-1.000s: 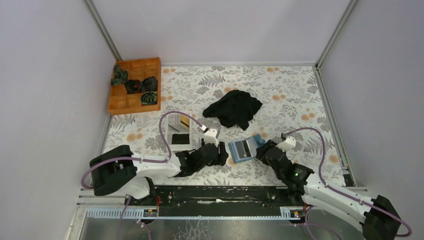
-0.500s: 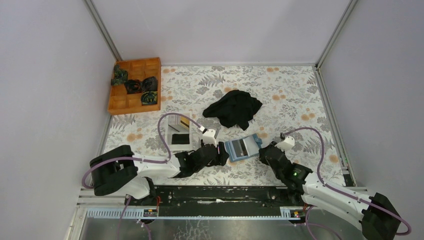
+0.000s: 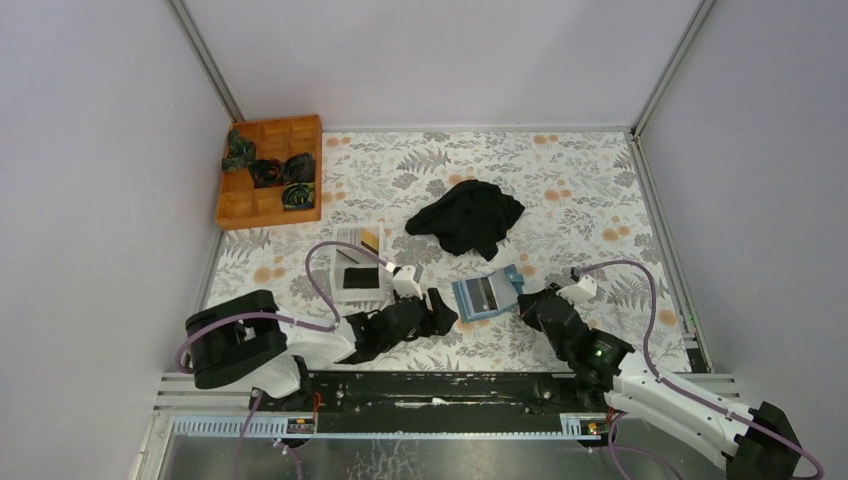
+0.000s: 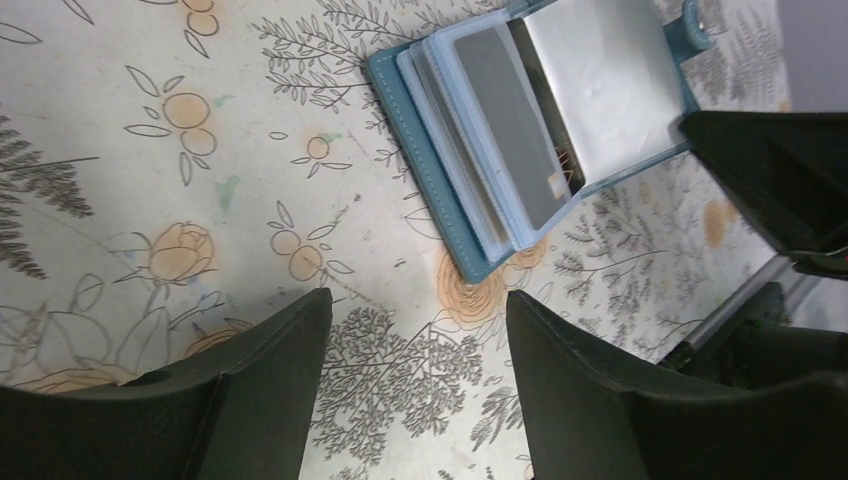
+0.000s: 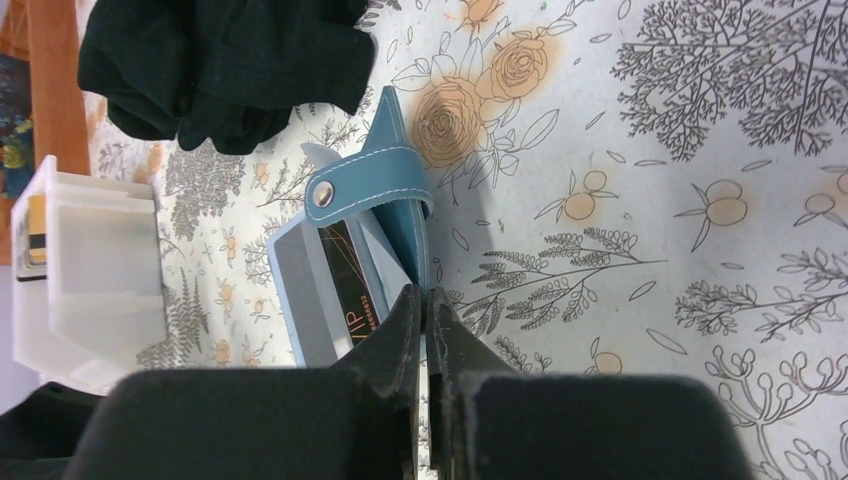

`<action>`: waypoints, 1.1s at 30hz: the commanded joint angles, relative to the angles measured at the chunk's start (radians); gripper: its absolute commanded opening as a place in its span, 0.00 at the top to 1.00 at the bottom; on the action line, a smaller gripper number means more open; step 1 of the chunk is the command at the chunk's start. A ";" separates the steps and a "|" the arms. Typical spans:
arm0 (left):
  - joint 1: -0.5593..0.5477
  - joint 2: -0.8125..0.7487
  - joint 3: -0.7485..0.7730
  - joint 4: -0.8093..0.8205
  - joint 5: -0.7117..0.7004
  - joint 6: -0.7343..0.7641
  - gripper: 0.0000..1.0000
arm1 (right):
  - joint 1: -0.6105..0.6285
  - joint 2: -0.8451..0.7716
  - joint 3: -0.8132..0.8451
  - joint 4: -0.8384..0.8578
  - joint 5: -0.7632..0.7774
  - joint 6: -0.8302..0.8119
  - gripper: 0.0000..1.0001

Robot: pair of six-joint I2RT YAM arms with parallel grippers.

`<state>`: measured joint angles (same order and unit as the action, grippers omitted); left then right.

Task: Put the credit cards into the card holder
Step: Close the card holder at the center of the board.

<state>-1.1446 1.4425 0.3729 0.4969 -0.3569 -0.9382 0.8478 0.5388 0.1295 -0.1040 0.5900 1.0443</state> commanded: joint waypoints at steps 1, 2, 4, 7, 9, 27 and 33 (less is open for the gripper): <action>0.008 0.056 -0.024 0.235 0.015 -0.096 0.28 | -0.006 -0.046 0.018 -0.029 0.004 0.125 1.00; 0.012 0.068 -0.026 0.259 0.025 -0.109 0.27 | -0.006 -0.061 0.018 -0.030 -0.003 0.137 1.00; 0.030 0.098 -0.046 0.336 0.051 -0.146 0.27 | -0.006 -0.092 0.028 -0.032 -0.016 0.155 1.00; 0.077 0.157 -0.097 0.502 0.117 -0.206 0.24 | -0.006 -0.123 0.053 -0.049 -0.029 0.175 1.00; 0.107 0.213 -0.122 0.601 0.163 -0.245 0.23 | -0.006 -0.143 0.061 -0.048 -0.041 0.189 1.00; 0.167 0.602 -0.153 1.021 0.361 -0.429 0.00 | -0.006 -0.148 0.049 -0.031 -0.074 0.310 1.00; 0.167 0.532 -0.225 0.945 0.319 -0.410 0.00 | -0.006 -0.170 0.059 -0.065 -0.025 0.303 1.00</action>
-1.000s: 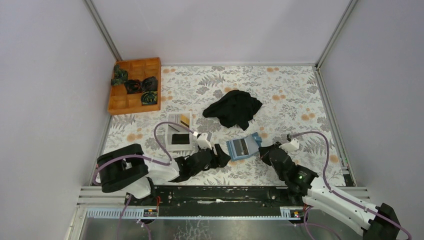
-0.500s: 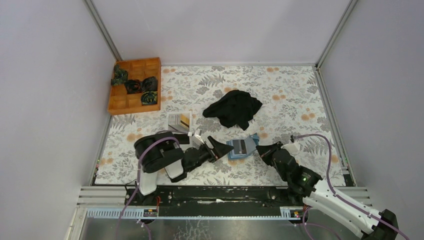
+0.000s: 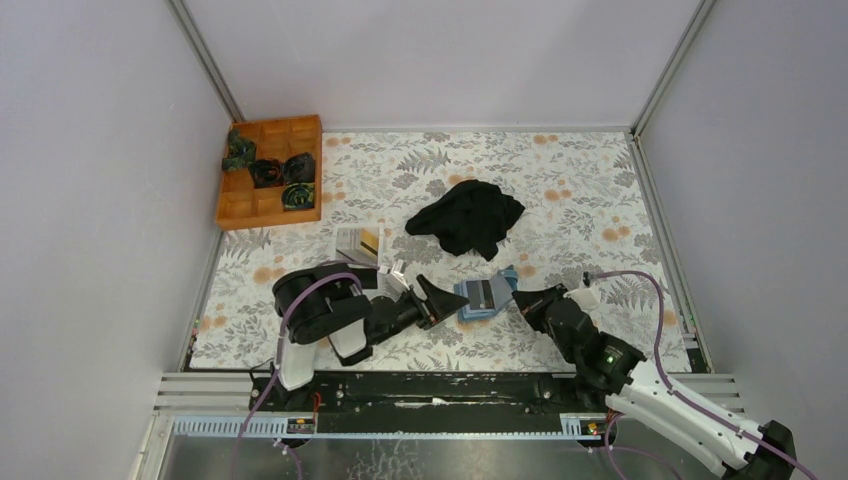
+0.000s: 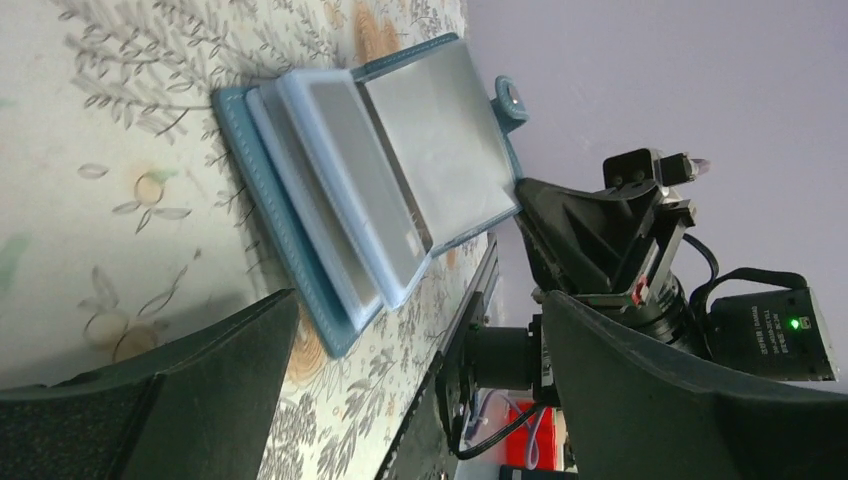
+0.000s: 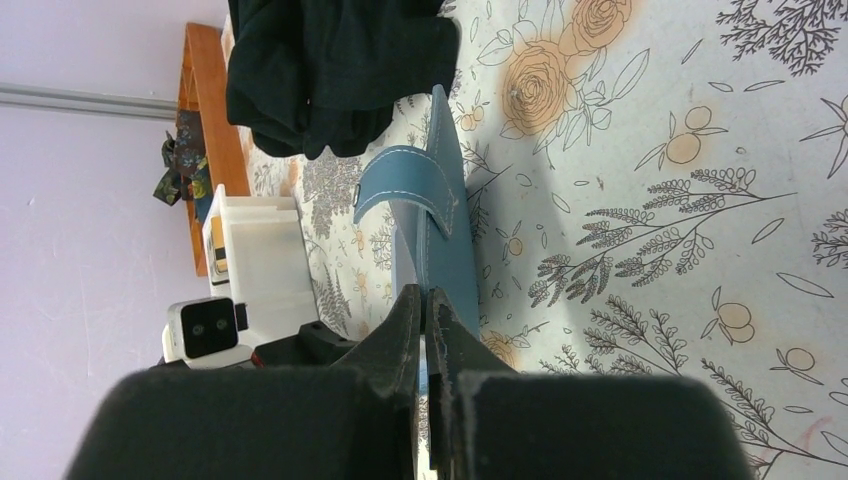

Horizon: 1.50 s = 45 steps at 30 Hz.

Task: Put the credit cards into the card holder
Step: Close the card holder at the center of the board.

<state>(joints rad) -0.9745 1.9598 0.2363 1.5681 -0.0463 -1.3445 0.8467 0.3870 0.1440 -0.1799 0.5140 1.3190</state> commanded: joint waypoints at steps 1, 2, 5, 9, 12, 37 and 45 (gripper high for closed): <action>-0.003 -0.006 -0.085 -0.170 0.007 0.007 0.00 | -0.005 -0.015 0.049 0.011 0.053 0.028 1.00; -0.003 -0.025 -0.079 -0.214 0.010 0.015 0.00 | -0.005 -0.009 0.054 0.013 0.053 0.027 1.00; -0.013 -0.077 -0.056 -0.329 0.007 0.034 0.00 | -0.005 0.004 0.064 0.024 0.050 0.027 1.00; -0.027 -0.093 -0.009 -0.413 0.005 0.050 0.00 | -0.005 0.014 0.064 0.038 0.035 0.039 1.00; -0.033 -0.052 0.033 -0.419 0.021 0.040 0.00 | -0.005 0.014 0.057 0.041 0.023 0.058 1.00; -0.042 -0.125 0.049 -0.446 -0.135 0.039 0.03 | -0.004 0.018 -0.014 0.020 -0.111 0.048 1.00; -0.082 -0.291 0.118 -0.689 -0.244 0.142 0.03 | -0.003 0.084 -0.034 0.073 -0.143 0.035 1.00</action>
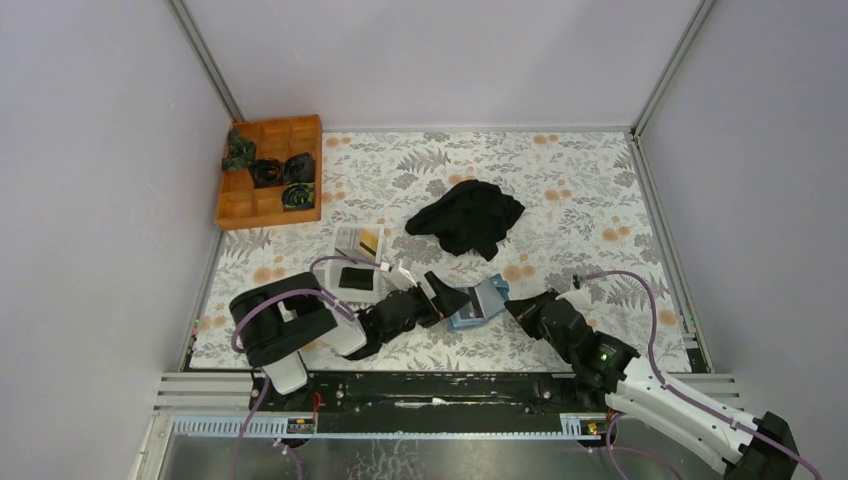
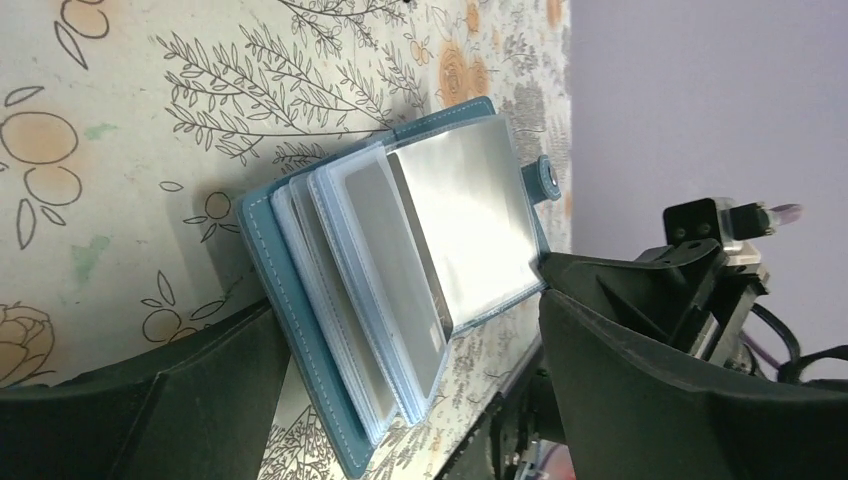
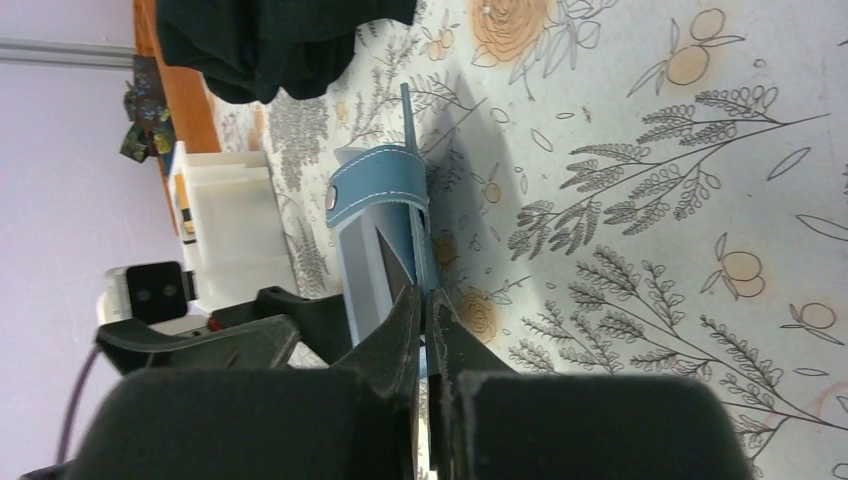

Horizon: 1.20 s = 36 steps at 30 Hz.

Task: Put the credit cards into the card holder
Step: Close the card holder at the center of the board.

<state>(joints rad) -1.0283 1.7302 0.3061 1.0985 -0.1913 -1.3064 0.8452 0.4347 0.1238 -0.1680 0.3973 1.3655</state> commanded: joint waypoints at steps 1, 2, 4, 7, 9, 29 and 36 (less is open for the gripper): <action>-0.037 -0.079 0.062 -0.247 -0.115 0.116 0.03 | -0.001 0.048 -0.018 0.073 -0.030 -0.011 1.00; -0.045 -0.094 0.077 -0.273 -0.127 0.130 0.03 | -0.001 0.056 -0.020 0.084 -0.033 -0.010 1.00; -0.061 -0.114 0.105 -0.318 -0.145 0.151 0.03 | -0.001 0.064 -0.023 0.100 -0.034 -0.011 1.00; -0.082 -0.133 0.128 -0.347 -0.163 0.165 0.03 | -0.002 0.071 -0.023 0.107 -0.033 -0.018 1.00; -0.093 -0.150 0.135 -0.365 -0.180 0.170 0.03 | -0.001 0.070 -0.023 0.107 -0.027 -0.021 1.00; -0.177 -0.212 0.231 -0.472 -0.268 0.213 0.04 | -0.002 0.102 -0.024 0.124 -0.027 -0.030 1.00; -0.185 -0.199 0.270 -0.510 -0.261 0.244 0.04 | -0.002 0.104 -0.024 0.118 -0.026 -0.032 1.00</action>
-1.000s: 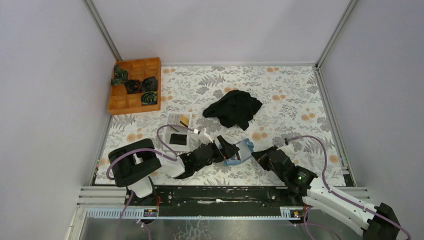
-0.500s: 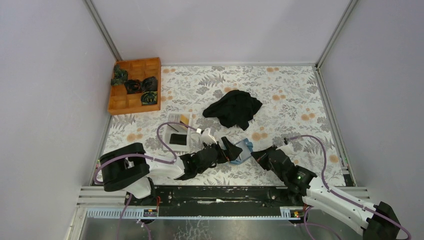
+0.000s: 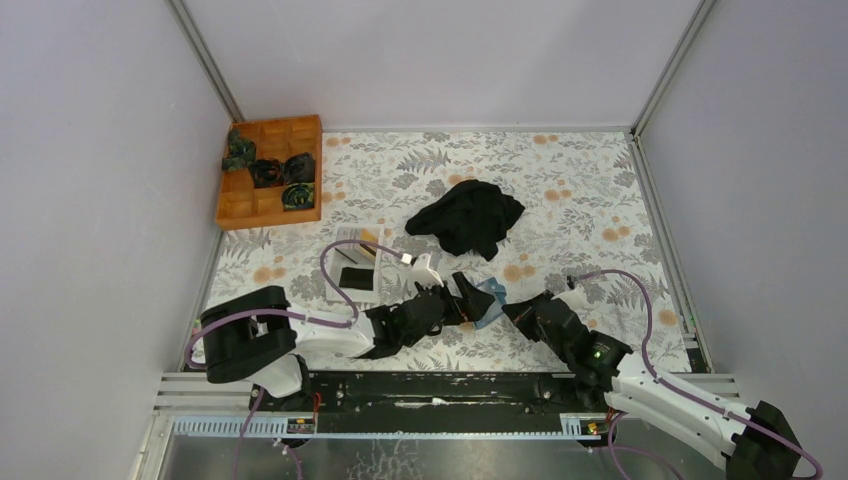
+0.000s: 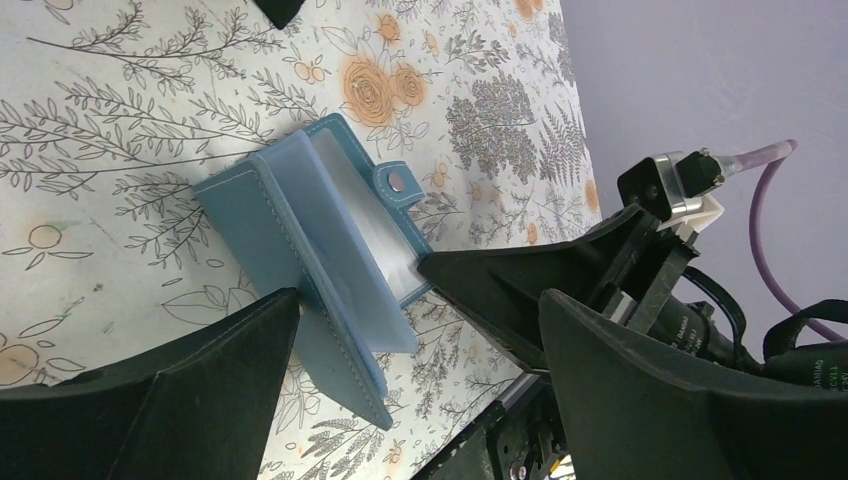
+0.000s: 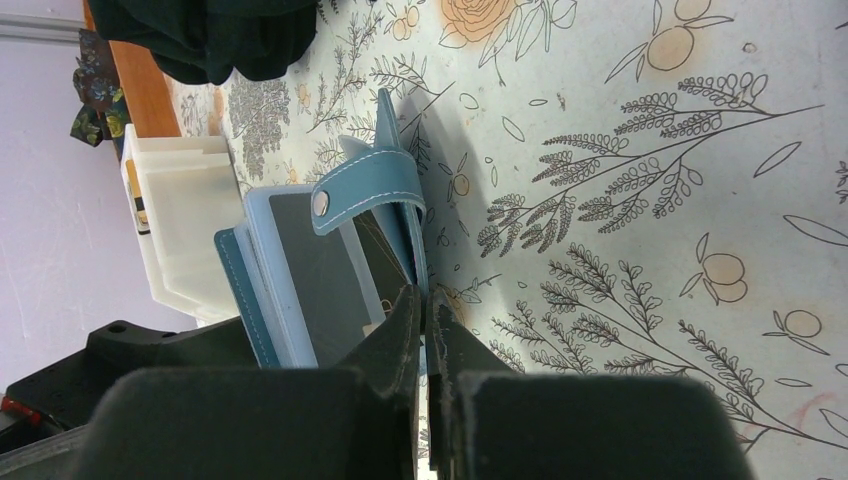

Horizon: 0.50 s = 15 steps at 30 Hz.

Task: Put the credit cards into the card holder
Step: Close the card holder at the center of the board.

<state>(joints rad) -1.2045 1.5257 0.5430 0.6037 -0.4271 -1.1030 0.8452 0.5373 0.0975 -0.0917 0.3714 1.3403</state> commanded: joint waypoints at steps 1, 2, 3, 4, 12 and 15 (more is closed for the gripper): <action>-0.009 0.010 0.044 -0.027 -0.016 0.050 0.03 | -0.002 0.005 0.003 0.044 -0.002 -0.007 1.00; -0.009 0.017 0.058 -0.044 -0.007 0.062 0.03 | -0.002 0.009 0.002 0.049 -0.007 -0.007 1.00; -0.010 0.023 0.078 -0.064 0.004 0.075 0.04 | -0.002 0.014 0.003 0.052 -0.011 -0.009 1.00; -0.009 0.032 0.096 -0.091 0.012 0.085 0.04 | -0.002 0.018 0.006 0.051 -0.013 -0.011 1.00; -0.008 0.089 0.124 -0.135 0.077 0.104 0.03 | -0.002 0.029 -0.012 0.069 -0.026 -0.010 1.00; -0.009 0.105 0.133 -0.139 0.090 0.109 0.03 | -0.001 0.023 -0.023 0.072 -0.028 -0.007 1.00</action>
<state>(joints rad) -1.2057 1.6058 0.6468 0.4908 -0.3641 -1.0306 0.8452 0.5617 0.0834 -0.0650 0.3531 1.3338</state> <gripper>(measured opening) 0.968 0.022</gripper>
